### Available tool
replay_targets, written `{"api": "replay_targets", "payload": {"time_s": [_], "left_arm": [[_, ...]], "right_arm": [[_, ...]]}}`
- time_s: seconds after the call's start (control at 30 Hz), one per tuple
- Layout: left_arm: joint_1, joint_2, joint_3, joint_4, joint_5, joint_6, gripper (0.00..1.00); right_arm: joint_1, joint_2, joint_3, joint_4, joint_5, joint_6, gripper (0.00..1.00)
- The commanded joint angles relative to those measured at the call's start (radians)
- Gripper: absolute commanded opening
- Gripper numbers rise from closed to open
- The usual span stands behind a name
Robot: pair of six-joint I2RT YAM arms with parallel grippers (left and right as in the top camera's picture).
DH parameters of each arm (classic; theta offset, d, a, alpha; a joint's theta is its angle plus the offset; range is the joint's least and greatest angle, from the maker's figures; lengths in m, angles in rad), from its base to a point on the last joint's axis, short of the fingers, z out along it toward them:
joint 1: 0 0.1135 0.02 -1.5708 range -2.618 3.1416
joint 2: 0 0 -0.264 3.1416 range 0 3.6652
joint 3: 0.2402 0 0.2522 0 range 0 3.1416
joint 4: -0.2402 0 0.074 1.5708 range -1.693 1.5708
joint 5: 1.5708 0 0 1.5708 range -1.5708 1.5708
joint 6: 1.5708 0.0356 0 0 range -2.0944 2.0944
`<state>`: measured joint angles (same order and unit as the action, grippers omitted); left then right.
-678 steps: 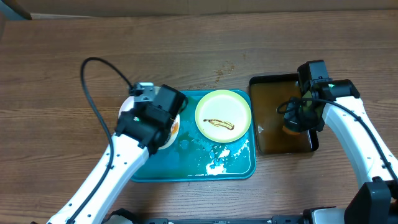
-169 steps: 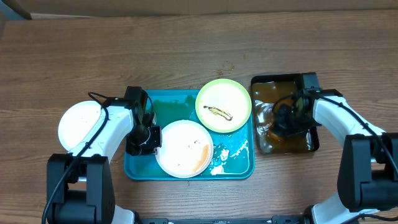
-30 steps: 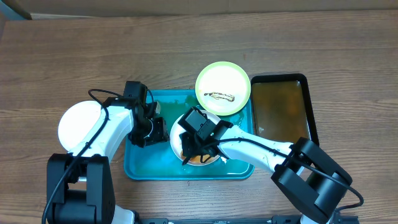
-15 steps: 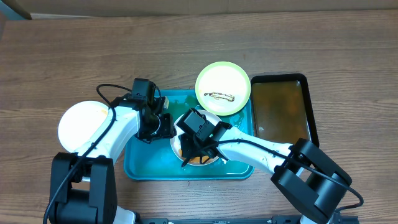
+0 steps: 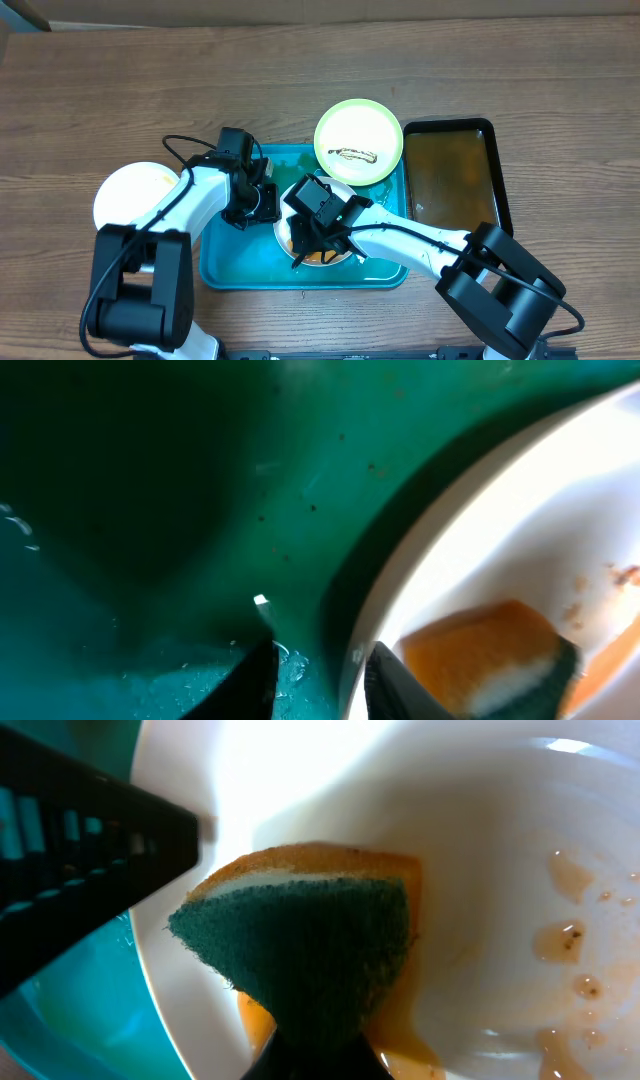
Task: Clean dirty plates on tray and stack at the side
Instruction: 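Bring sponge back and scrub the white plate held by left gripper, then return the sponge to the black tray with the right gripper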
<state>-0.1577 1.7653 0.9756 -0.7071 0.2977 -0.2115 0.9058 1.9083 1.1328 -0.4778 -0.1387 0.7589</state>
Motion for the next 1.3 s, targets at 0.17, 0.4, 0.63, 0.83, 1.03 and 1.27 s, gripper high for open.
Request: {"api": "replay_targets", "payload": {"time_s": [0.17,0.4,0.63,0.83,1.03,1.27], "left_arm": [[-0.006,0.074,-0.006,-0.007,-0.017,0.002,0.04],[-0.006,0.074,-0.006,-0.063,-0.07,-0.003,0.04],[-0.006,0.074,-0.006,-0.093,-0.098,-0.003,0.04],[-0.006,0.074,-0.006,-0.095,-0.098,-0.003,0.04],[-0.005,0.071,-0.006,-0.104,-0.099,-0.003,0.04],[0.011,0.032,-0.005,-0.105,-0.099,-0.006,0.04]], "right_arm": [[0.014,0.028,-0.024,-0.038,0.014,0.0,0.04],[-0.064,0.028,-0.024,-0.051,0.047,0.001,0.04],[-0.182,0.028,-0.024,-0.057,0.1,0.0,0.04],[-0.23,0.028,-0.024,-0.141,0.099,0.0,0.04],[-0.216,0.028,-0.025,-0.219,-0.021,0.0,0.04],[-0.213,0.026,-0.024,-0.31,-0.071,0.0,0.04]]}}
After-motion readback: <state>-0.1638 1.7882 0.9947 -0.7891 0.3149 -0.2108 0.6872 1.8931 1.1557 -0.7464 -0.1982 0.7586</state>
